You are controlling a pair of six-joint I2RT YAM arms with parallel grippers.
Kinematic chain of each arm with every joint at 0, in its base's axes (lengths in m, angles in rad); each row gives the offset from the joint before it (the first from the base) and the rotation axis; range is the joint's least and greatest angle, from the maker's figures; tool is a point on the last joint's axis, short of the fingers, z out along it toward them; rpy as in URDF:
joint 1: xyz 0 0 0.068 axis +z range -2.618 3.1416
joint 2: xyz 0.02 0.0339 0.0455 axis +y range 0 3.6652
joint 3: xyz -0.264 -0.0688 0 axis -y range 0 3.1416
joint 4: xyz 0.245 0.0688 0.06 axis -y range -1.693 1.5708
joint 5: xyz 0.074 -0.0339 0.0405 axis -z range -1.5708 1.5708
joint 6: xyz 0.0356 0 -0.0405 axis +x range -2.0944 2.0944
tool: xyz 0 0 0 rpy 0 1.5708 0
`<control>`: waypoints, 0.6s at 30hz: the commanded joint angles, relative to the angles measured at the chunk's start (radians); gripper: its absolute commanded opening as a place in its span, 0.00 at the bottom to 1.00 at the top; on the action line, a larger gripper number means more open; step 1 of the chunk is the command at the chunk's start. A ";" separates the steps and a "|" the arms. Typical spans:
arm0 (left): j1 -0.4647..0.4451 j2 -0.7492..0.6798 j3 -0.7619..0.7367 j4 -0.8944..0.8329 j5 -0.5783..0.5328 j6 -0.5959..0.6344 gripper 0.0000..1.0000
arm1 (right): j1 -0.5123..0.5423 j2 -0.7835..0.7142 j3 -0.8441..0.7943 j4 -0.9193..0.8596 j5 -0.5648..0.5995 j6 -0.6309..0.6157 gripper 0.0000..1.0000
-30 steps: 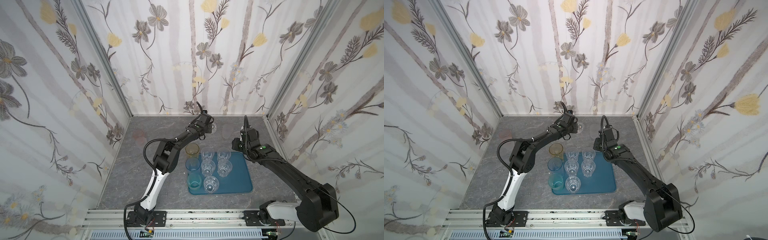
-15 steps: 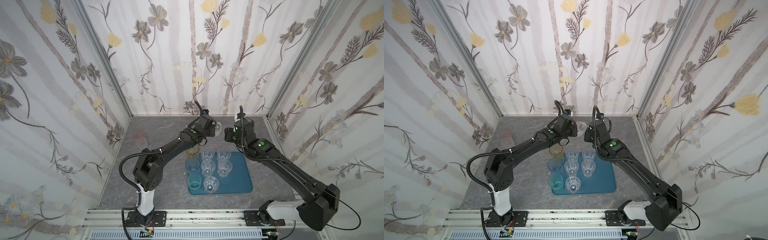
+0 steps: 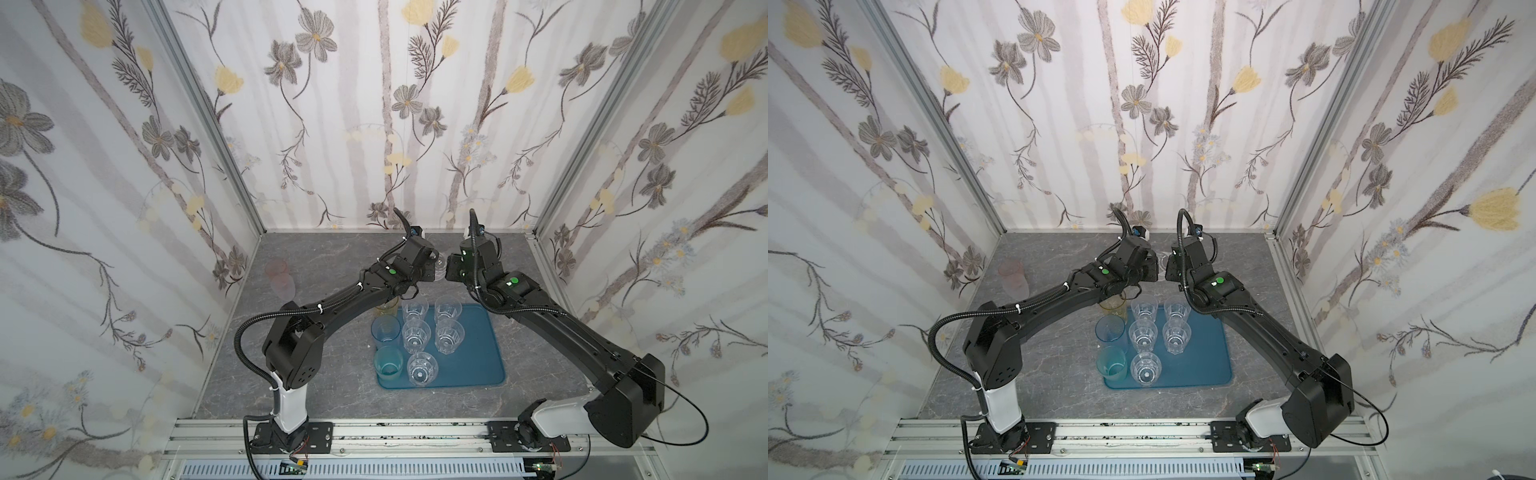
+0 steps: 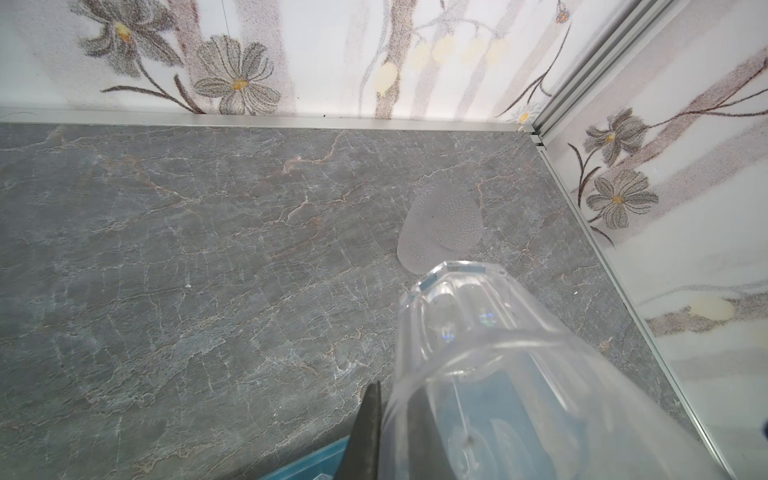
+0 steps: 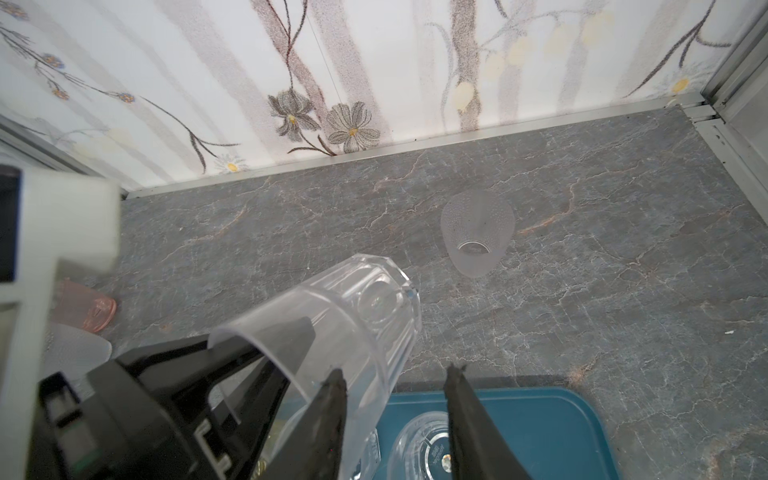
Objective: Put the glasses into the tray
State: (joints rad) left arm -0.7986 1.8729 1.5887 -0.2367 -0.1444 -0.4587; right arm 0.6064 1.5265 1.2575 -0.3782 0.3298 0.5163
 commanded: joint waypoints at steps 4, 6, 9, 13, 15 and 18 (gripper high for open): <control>-0.003 -0.005 0.001 0.073 0.022 -0.021 0.00 | 0.033 -0.093 -0.046 0.022 -0.047 0.056 0.42; -0.005 -0.002 0.001 0.074 0.030 -0.027 0.00 | 0.047 -0.106 -0.078 0.025 -0.050 0.070 0.42; -0.021 -0.004 0.006 0.074 0.040 -0.027 0.00 | 0.044 -0.091 -0.108 0.033 -0.015 0.079 0.41; -0.047 -0.006 0.022 0.073 0.091 -0.030 0.00 | 0.023 -0.061 -0.089 0.028 0.019 0.057 0.36; -0.060 -0.011 0.022 0.073 0.097 -0.035 0.00 | -0.001 -0.057 -0.090 0.022 0.029 0.053 0.30; -0.076 -0.015 0.019 0.073 0.095 -0.050 0.00 | -0.014 -0.041 -0.095 0.019 0.061 0.044 0.19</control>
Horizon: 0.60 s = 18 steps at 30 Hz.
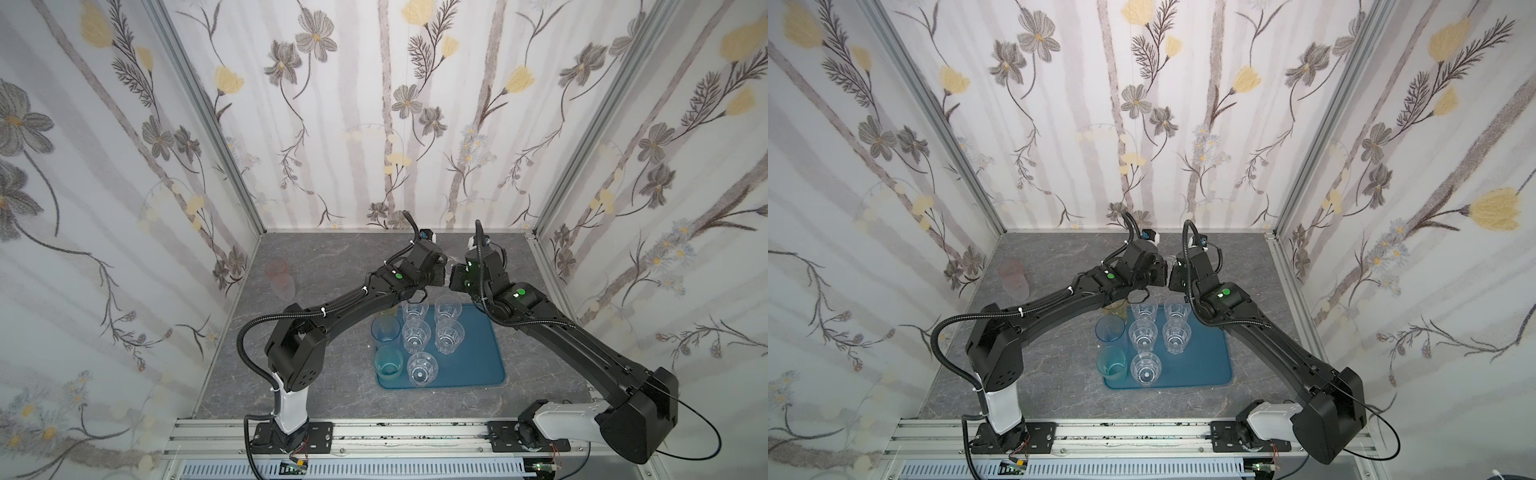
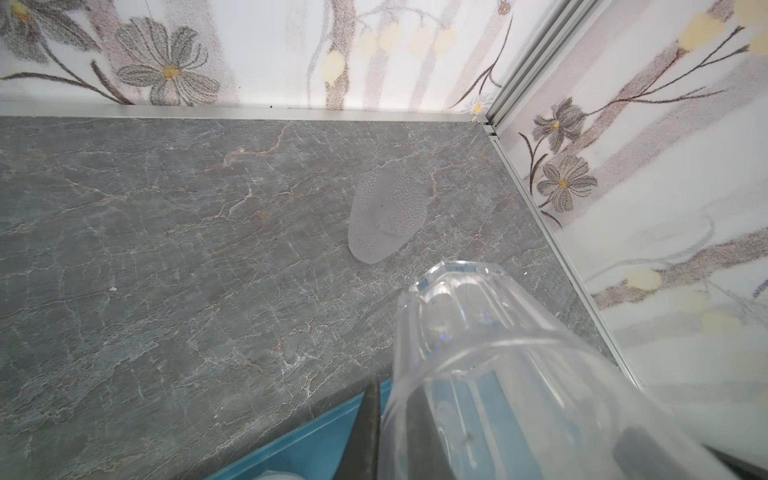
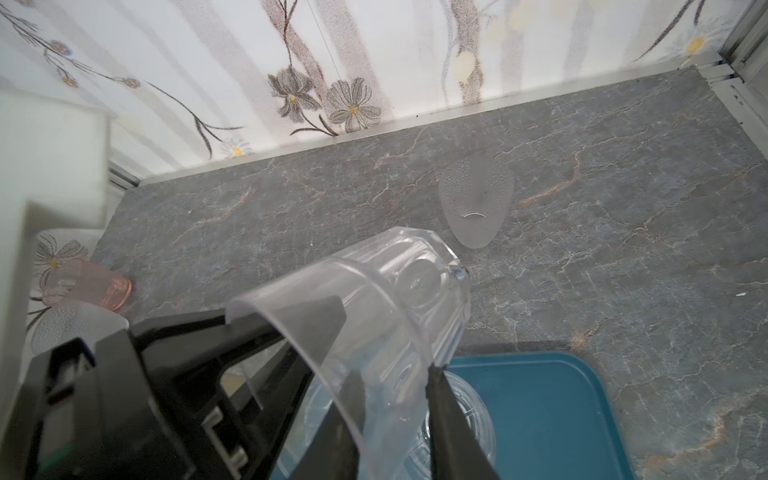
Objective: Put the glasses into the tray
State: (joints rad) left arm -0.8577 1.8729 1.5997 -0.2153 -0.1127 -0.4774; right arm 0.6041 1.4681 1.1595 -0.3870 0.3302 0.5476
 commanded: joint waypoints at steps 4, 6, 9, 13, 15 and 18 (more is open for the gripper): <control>-0.033 -0.016 0.009 0.053 0.092 -0.066 0.02 | -0.012 0.053 0.036 0.007 0.063 0.018 0.09; -0.043 -0.019 0.014 0.053 0.135 -0.082 0.04 | -0.011 0.052 0.042 0.012 0.051 0.024 0.06; -0.052 -0.045 0.001 0.053 0.137 -0.082 0.07 | -0.009 0.047 0.042 0.003 0.069 0.023 0.03; -0.052 -0.063 -0.002 0.053 0.143 -0.077 0.15 | -0.010 0.046 0.021 -0.003 0.079 0.023 0.00; -0.054 -0.065 0.004 0.055 0.182 -0.088 0.22 | -0.013 0.041 0.007 0.006 0.045 0.033 0.00; -0.058 -0.084 0.003 0.056 0.223 -0.090 0.30 | -0.017 0.032 -0.008 0.007 0.029 0.035 0.00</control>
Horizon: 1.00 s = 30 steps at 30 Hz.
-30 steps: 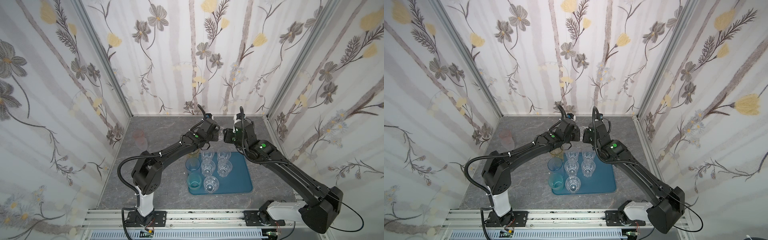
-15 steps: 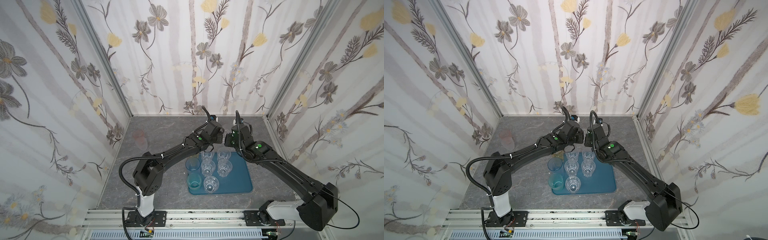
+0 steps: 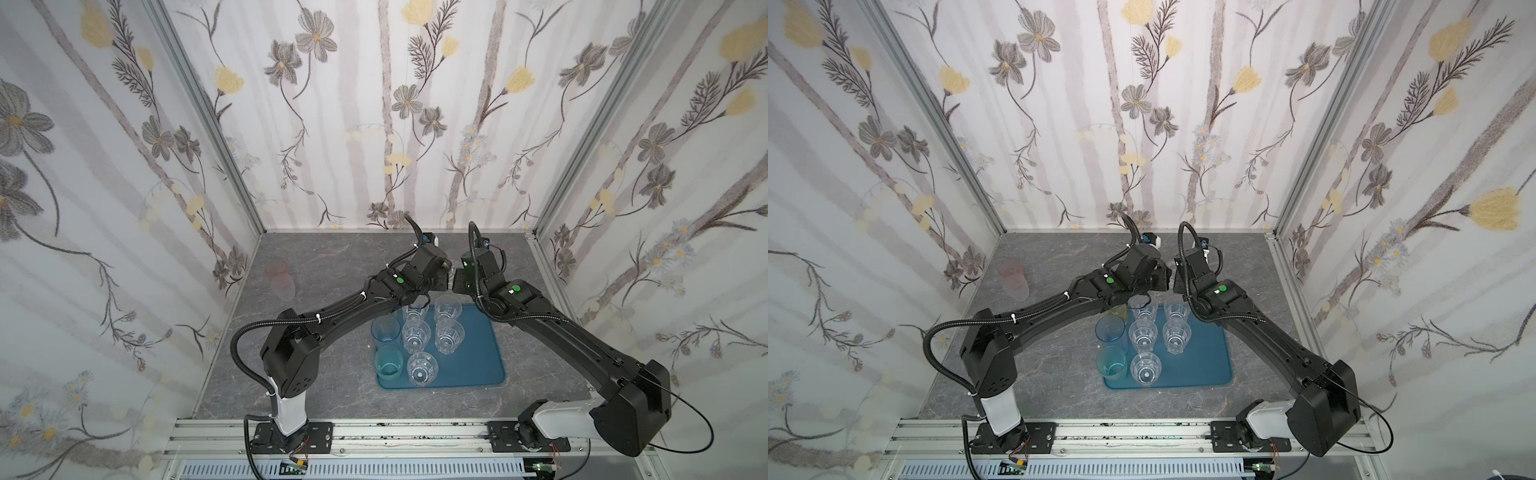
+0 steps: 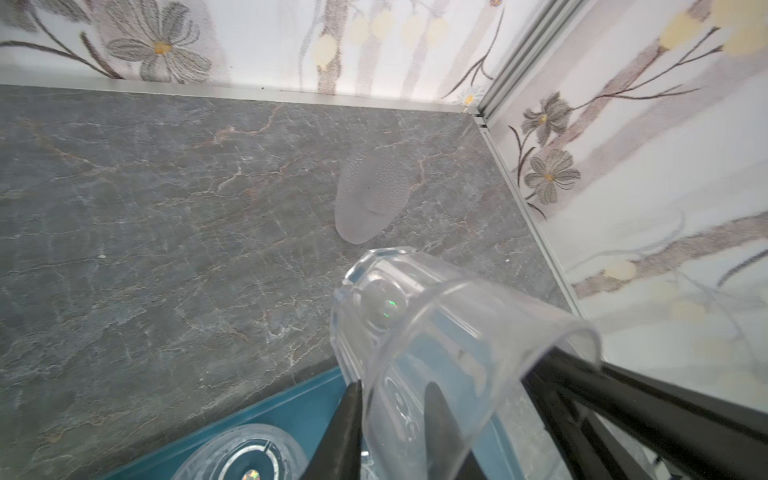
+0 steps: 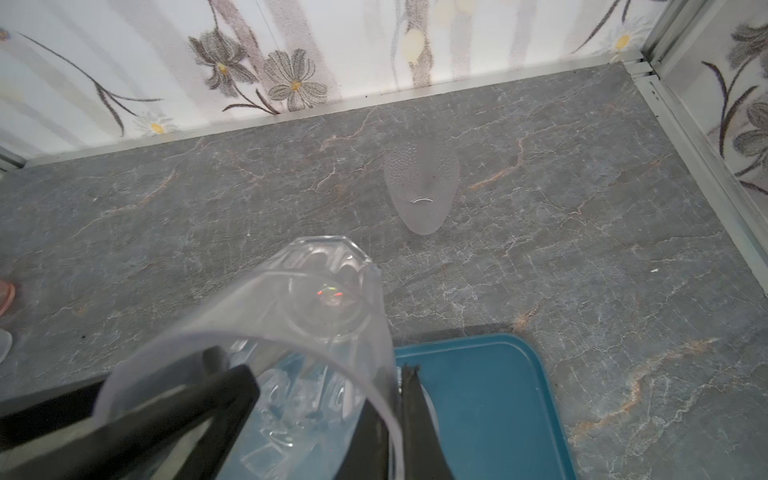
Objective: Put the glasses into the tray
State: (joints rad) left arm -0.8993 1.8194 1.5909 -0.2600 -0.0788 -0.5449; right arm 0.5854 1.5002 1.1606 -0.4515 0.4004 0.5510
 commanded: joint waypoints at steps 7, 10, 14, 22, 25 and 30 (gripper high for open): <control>-0.010 -0.140 -0.042 0.099 0.131 0.060 0.43 | -0.032 -0.045 -0.036 0.061 -0.058 0.020 0.00; 0.000 -0.199 -0.089 0.100 0.089 0.104 0.47 | -0.060 -0.082 -0.034 0.026 -0.063 -0.006 0.00; 0.042 -0.298 -0.208 0.100 -0.029 0.176 0.53 | -0.108 -0.150 -0.028 -0.094 -0.085 -0.064 0.00; 0.212 -0.558 -0.487 0.151 -0.221 0.209 0.68 | -0.182 -0.321 -0.163 -0.407 -0.163 -0.031 0.00; 0.269 -0.657 -0.586 0.181 -0.264 0.206 0.77 | -0.182 -0.366 -0.181 -0.477 -0.228 -0.007 0.00; 0.336 -0.759 -0.709 0.186 -0.310 0.179 0.86 | -0.100 -0.360 -0.241 -0.587 -0.304 0.057 0.00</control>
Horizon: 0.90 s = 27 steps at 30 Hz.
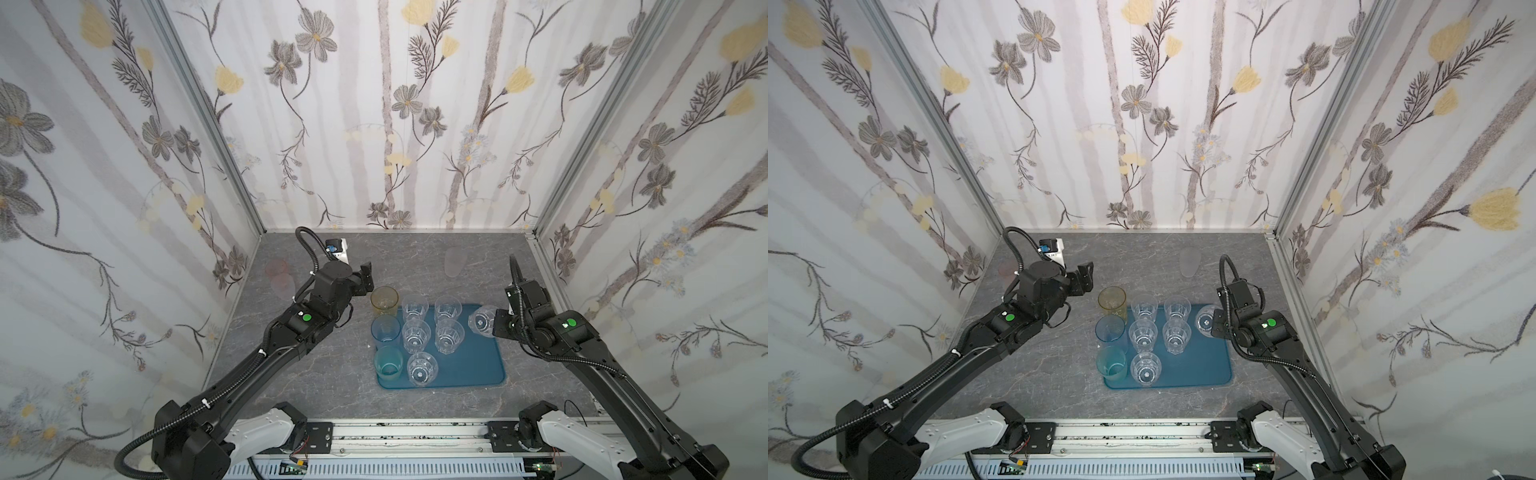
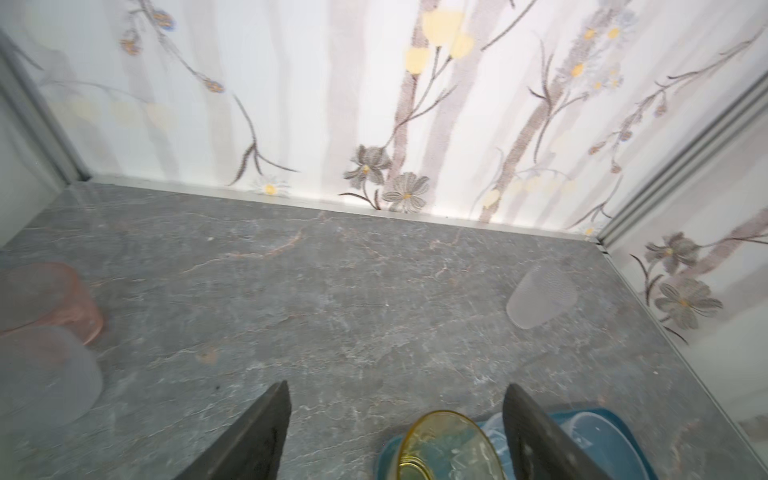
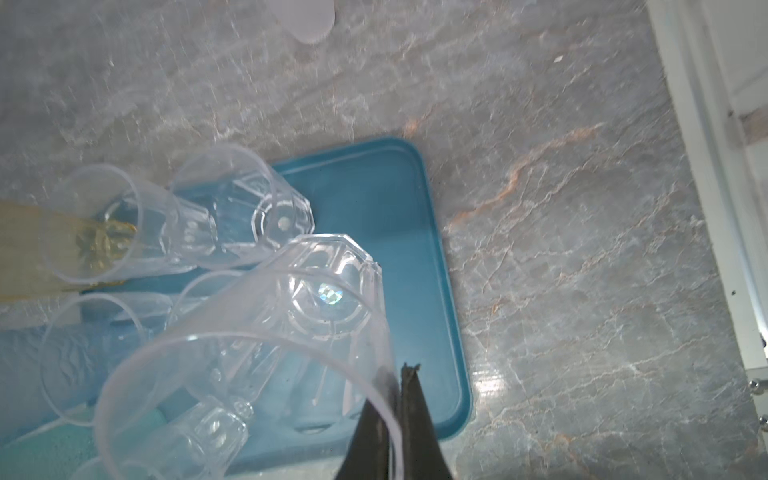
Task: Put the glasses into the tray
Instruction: 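Lower the clear glass onto the tray edge nearest the robot, open right gripper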
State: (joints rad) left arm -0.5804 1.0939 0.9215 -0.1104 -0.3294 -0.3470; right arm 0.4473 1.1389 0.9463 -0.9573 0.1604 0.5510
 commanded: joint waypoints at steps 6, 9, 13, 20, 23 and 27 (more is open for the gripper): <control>0.058 -0.104 -0.134 0.035 -0.100 -0.023 0.90 | 0.185 0.018 -0.119 -0.112 -0.033 0.113 0.00; 0.085 -0.136 -0.148 0.035 -0.101 -0.005 0.92 | 0.217 0.033 -0.139 -0.123 -0.013 0.108 0.00; 0.101 -0.146 -0.150 0.035 -0.082 0.004 0.93 | 0.241 0.043 -0.146 -0.063 -0.064 0.112 0.00; 0.104 -0.118 -0.159 0.037 -0.050 -0.020 0.93 | 0.363 0.132 -0.131 0.010 -0.069 0.153 0.00; 0.105 -0.118 -0.161 0.037 -0.045 -0.019 0.93 | 0.367 0.155 -0.118 0.018 -0.053 0.154 0.00; 0.108 -0.117 -0.165 0.037 -0.047 -0.012 0.94 | 0.402 0.175 -0.113 0.018 -0.034 0.137 0.00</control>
State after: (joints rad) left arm -0.4755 0.9752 0.7605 -0.1013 -0.3729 -0.3481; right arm 0.8467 1.3022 0.8246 -0.9665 0.1001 0.6876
